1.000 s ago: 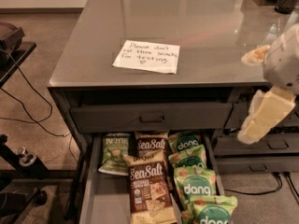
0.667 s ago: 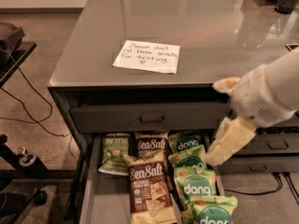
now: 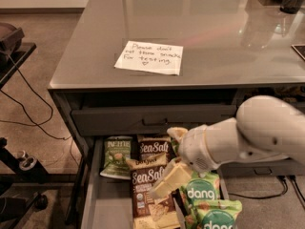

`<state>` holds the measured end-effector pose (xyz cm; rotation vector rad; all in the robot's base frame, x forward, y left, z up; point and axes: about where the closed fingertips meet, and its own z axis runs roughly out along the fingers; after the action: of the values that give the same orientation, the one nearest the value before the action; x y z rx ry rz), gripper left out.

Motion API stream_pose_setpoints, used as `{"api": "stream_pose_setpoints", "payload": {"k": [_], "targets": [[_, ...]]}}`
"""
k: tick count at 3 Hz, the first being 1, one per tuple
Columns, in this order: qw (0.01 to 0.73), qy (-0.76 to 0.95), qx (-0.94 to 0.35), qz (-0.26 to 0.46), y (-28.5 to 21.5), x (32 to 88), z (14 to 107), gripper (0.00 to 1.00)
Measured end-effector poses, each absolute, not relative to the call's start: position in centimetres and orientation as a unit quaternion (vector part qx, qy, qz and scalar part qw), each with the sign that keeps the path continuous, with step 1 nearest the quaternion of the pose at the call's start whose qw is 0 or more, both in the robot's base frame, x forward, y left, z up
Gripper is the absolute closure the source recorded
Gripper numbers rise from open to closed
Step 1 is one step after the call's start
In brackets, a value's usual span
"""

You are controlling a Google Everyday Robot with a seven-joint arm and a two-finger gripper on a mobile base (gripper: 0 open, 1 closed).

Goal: Pick brown chip bag from middle drawer and place on counter

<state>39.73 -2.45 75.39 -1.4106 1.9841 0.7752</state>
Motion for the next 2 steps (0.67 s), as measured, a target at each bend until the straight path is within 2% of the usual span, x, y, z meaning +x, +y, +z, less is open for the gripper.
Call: {"api": "stream_pose_setpoints", "payload": {"k": [2], "targets": [[0.308, 0.75, -0.511, 0.285, -1.94, 41.25, 74.61, 0.0]]}}
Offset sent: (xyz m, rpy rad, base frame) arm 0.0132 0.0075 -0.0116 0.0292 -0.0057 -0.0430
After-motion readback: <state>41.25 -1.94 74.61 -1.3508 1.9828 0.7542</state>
